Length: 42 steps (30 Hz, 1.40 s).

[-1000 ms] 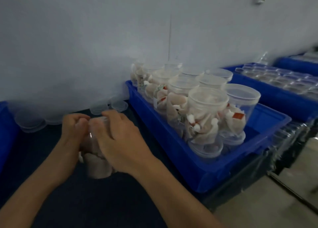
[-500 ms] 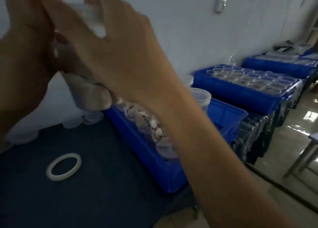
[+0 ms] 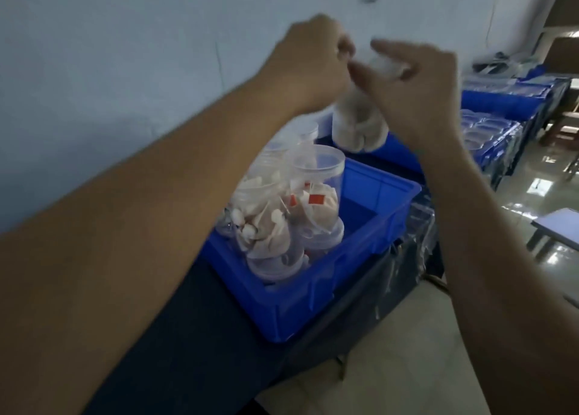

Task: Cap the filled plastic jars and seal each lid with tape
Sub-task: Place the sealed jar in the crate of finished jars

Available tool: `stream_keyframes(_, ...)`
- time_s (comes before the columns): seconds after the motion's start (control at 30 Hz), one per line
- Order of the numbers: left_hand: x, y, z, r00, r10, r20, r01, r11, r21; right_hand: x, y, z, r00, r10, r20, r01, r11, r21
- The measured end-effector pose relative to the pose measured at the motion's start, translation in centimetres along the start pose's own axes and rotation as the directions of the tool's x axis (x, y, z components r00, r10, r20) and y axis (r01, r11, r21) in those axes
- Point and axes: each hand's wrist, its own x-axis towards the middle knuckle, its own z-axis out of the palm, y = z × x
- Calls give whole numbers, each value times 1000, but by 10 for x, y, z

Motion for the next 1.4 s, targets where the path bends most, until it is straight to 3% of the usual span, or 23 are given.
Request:
stream_keyframes(0.1,-20,1,37,962,-37,271,31,999,25,-30,55,13,992,95,87,-92,995,-39)
stream_keyframes(0.23,-19,-10,66,873,-105,476,32,987,159,-64,88,37,971,148,188,-144,989,-35)
stream_keyframes(0.37,-16,-13,81,848,-204,490,83,963,258,-78,103,56,914,168,369,-160,986,-54)
stream_keyframes(0.43,-12,-11,79,833,-244,497,119,956,270,-71,113,58,843,242,480,-185,969,-164)
stream_keyframes(0.53,-13,-13,83,840,-232,490,107,957,269,-61,126,57,710,324,625,-101,925,-366)
stream_keyframes(0.7,-15,-17,77,825,-227,517,109,962,249,-55,126,55,601,378,704,-18,887,-461)
stream_keyframes(0.8,-17,-18,73,861,-193,471,117,976,185,-52,121,55,540,393,744,43,870,-490)
stream_keyframes(0.9,-24,-19,63,890,-159,427,126,986,106,-44,105,45,566,380,731,85,855,-511)
stream_keyframes(0.97,-31,-20,52,918,-141,371,133,990,47,-32,89,33,652,337,679,131,832,-539)
stream_keyframes(1.07,-49,-26,31,958,-167,234,178,984,-26,-10,64,17,839,219,498,147,789,-596)
stream_keyframes(1.13,-64,-38,12,975,-188,121,197,978,-66,-1,35,14,917,120,380,107,845,-524)
stream_keyframes(1.2,-84,-55,-12,975,-223,-11,219,965,-141,-5,-11,27,944,9,329,118,924,-364)
stream_keyframes(1.3,-130,-90,-54,918,-310,-247,251,937,-244,-43,-98,75,897,-261,357,319,940,-116)
stream_keyframes(1.37,-175,-119,-82,847,-391,-359,287,907,-310,-89,-153,118,779,-404,479,410,907,100)
stream_keyframes(1.4,-203,-136,-93,804,-446,-392,322,882,-343,-118,-175,140,705,-440,556,386,896,220)
